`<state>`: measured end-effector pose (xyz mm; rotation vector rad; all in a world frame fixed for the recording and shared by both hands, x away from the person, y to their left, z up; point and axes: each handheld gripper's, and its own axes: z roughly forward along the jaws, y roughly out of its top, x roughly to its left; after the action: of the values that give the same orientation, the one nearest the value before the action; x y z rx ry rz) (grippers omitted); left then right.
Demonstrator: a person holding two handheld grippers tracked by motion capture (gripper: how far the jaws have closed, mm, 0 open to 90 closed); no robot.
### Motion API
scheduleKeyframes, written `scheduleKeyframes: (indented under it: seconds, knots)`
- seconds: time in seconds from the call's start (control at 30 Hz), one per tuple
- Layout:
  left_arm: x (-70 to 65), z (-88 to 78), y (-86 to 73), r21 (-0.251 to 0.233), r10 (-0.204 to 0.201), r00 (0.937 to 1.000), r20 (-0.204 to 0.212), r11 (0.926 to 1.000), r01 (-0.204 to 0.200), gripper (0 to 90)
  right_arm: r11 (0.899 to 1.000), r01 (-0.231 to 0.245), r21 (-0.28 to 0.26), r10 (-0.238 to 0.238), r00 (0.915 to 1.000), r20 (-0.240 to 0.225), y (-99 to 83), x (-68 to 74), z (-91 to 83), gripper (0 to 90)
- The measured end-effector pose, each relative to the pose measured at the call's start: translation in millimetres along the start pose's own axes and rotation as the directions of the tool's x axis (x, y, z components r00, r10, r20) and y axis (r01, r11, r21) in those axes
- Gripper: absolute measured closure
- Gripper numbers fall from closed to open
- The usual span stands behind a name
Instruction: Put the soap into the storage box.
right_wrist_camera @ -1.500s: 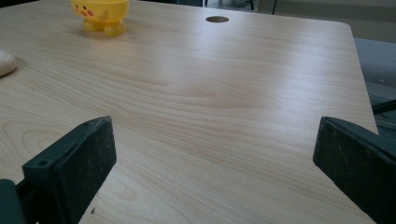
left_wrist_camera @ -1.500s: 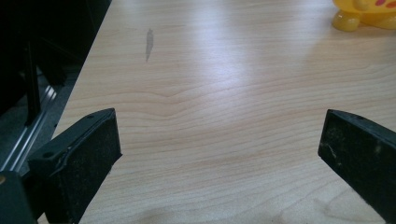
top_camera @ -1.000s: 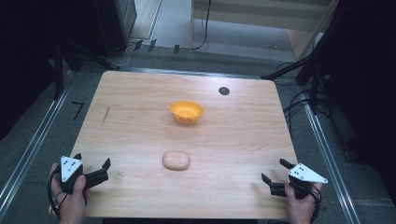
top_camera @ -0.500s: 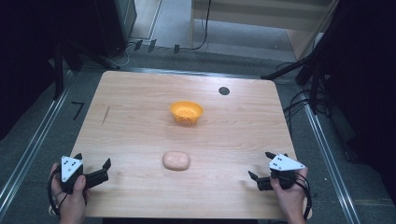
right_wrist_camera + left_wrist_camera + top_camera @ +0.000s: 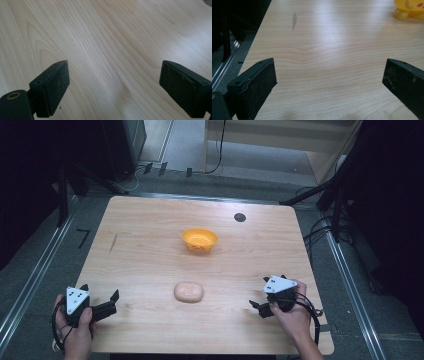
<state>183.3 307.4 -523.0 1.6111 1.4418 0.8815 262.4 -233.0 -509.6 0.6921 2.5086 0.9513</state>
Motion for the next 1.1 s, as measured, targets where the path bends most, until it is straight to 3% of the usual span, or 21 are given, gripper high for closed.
scheduleKeyframes:
  seconds: [0.1, 0.23, 0.33, 0.6, 1.1]
  knots:
    - [-0.6, 0.3, 0.1, 0.002, 0.005, 1.0000, 0.001, 1.0000, -0.005, 0.0, 1.000, 0.010, 0.021, -0.009, 0.9991, -0.041, 8.1, -1.1, 5.1, 10.2]
    - [-0.6, 0.3, 0.0, 0.001, 0.004, 1.0000, 0.001, 1.0000, -0.004, 0.0, 0.997, 0.058, 0.050, -0.056, 0.9969, -0.056, 19.0, 1.4, 13.6, 12.0]
    - [0.0, 0.3, 0.1, 0.002, 0.002, 1.0000, 0.003, 1.0000, -0.002, 0.0, 0.996, 0.069, 0.058, -0.065, 0.9956, -0.066, 24.0, 4.2, 18.3, 12.9]
    - [0.5, 0.3, 0.2, 0.005, 0.003, 1.0000, 0.007, 1.0000, -0.003, 0.0, 0.988, 0.141, 0.065, -0.132, 0.9830, -0.127, 49.0, 16.8, 37.1, 13.4]
    - [-0.3, 0.4, 0.2, 0.009, 0.006, 0.9999, 0.012, 0.9999, -0.007, 0.0, 0.982, 0.181, 0.060, -0.165, 0.9633, -0.212, 77.4, 31.0, 65.2, 13.6]
